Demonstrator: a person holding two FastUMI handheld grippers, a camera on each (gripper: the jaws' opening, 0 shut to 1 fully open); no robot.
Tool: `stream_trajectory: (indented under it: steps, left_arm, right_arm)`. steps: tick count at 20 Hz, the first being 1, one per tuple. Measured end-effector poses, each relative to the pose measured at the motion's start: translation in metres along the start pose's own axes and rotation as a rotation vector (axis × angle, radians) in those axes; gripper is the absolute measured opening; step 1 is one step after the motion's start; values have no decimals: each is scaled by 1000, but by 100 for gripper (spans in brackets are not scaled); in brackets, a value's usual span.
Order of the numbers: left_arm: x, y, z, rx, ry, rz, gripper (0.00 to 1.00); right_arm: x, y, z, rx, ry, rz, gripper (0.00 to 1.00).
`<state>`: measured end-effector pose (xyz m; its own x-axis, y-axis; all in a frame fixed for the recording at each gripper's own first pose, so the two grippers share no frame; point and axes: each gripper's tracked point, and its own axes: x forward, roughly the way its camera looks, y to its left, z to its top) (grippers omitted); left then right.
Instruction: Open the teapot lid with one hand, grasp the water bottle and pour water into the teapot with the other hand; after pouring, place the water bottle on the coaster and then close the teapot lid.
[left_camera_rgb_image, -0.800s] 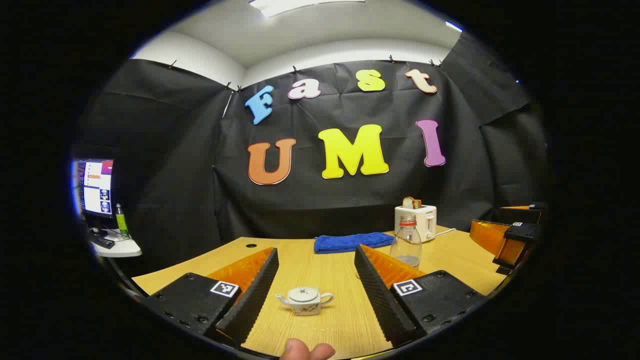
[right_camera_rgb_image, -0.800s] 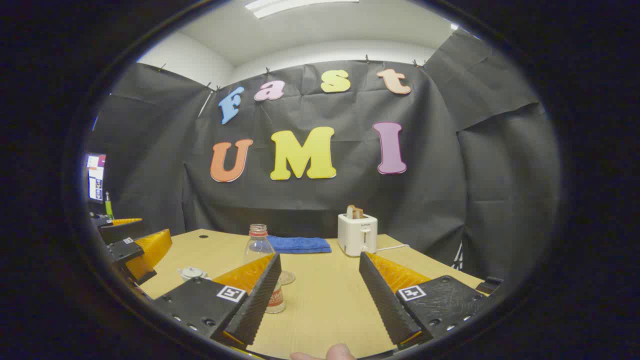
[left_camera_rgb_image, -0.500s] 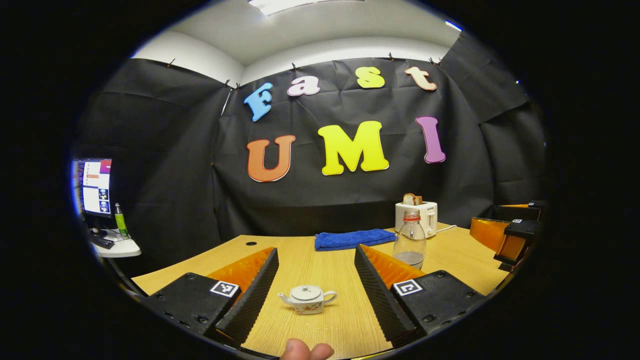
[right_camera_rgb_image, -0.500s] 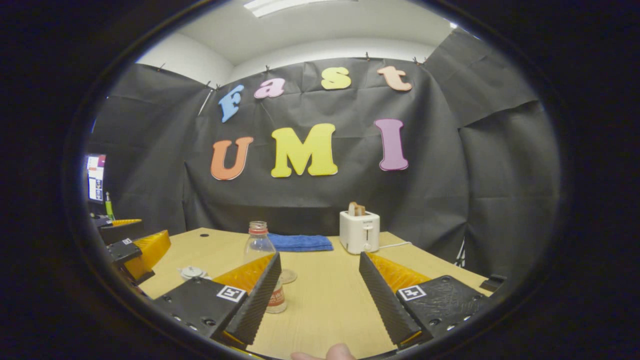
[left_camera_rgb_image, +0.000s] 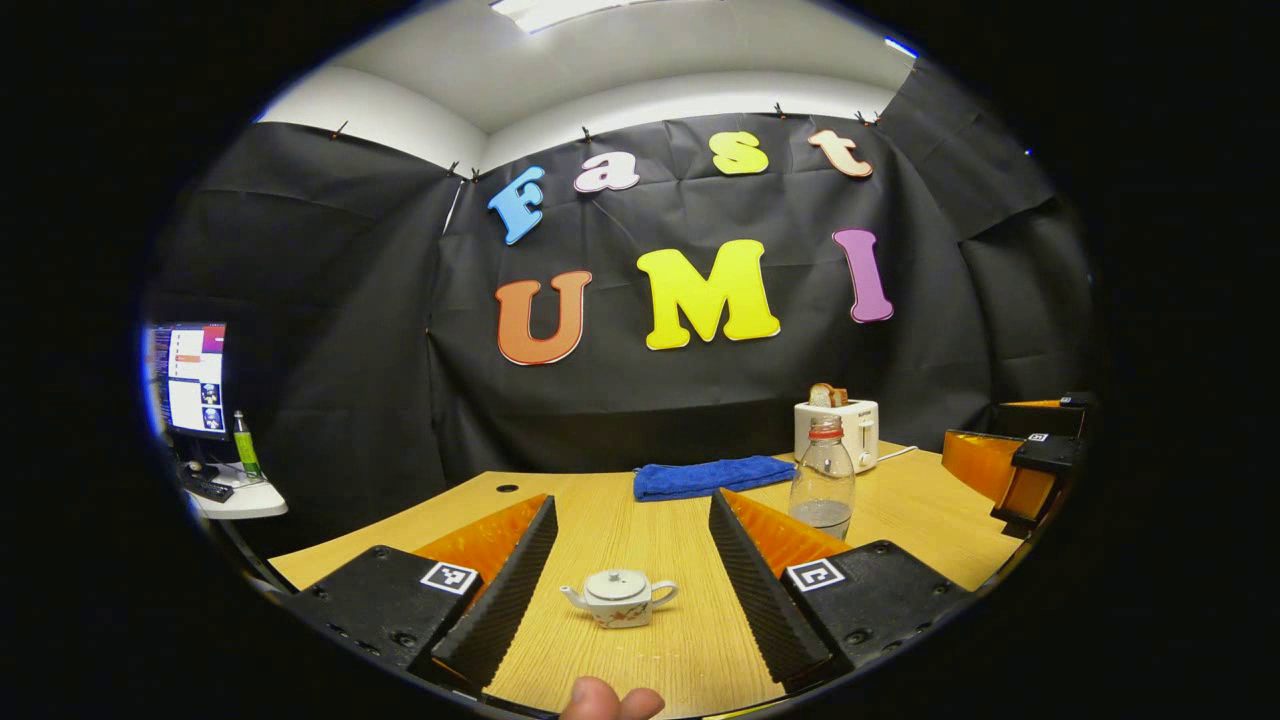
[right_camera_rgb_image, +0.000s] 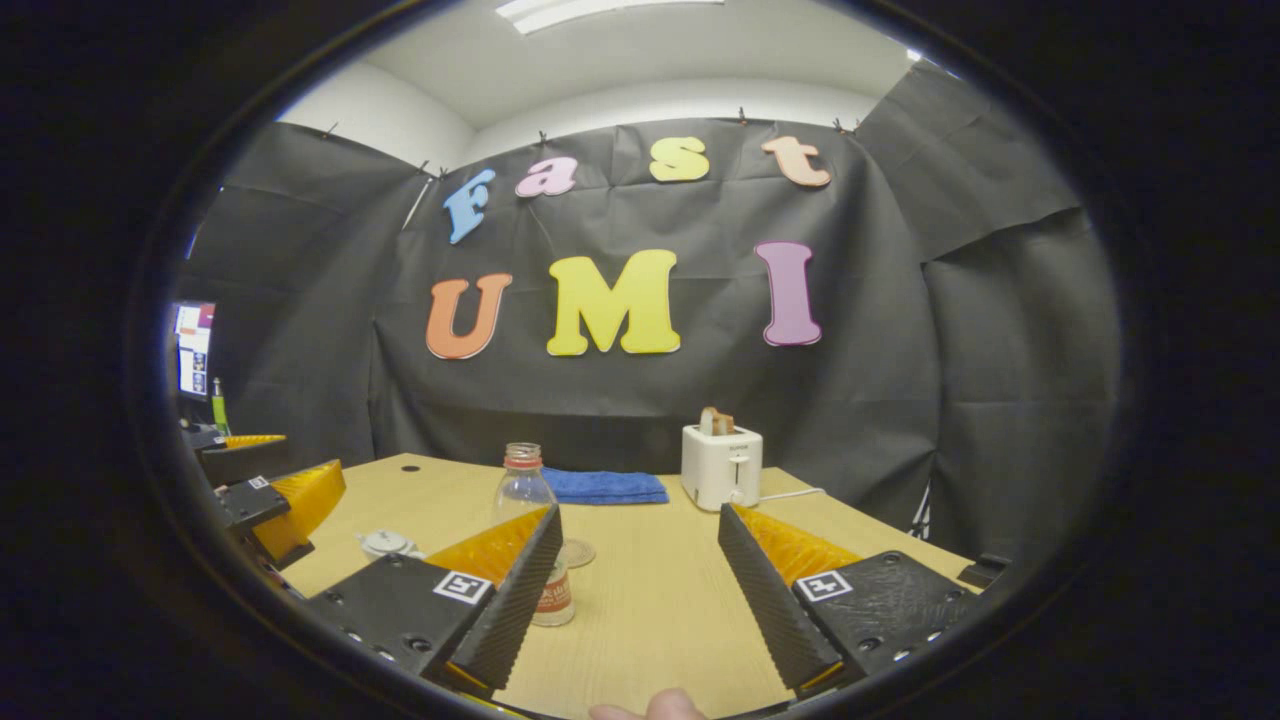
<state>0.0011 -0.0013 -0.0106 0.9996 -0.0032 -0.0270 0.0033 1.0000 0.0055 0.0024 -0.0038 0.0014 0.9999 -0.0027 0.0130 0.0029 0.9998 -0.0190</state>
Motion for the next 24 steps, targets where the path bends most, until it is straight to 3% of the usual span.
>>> stream_trajectory:
  steps: [6, 11, 18, 19, 21, 24]
  left_arm:
    - [7, 1, -13, -27, 24, 20, 96]
    - [16, -8, -55, -1, 149, 6, 96]
    - [51, 9, -87, -4, 240, 19, 96]
    - [56, 10, -94, -7, 261, 19, 91]
    - [63, 13, -106, -7, 300, 15, 92]
    - [71, 17, -111, -8, 318, 16, 80]
  right_arm:
    - [8, 1, -7, 45, 12, 15, 95]
    - [15, 0, -16, 22, 24, 53, 94]
    - [24, -19, -29, 39, 56, 26, 94]
    - [25, -22, -31, 43, 61, 19, 94]
    - [29, -27, -34, 46, 72, 7, 94]
    - [34, -29, -39, 48, 86, 1, 94]
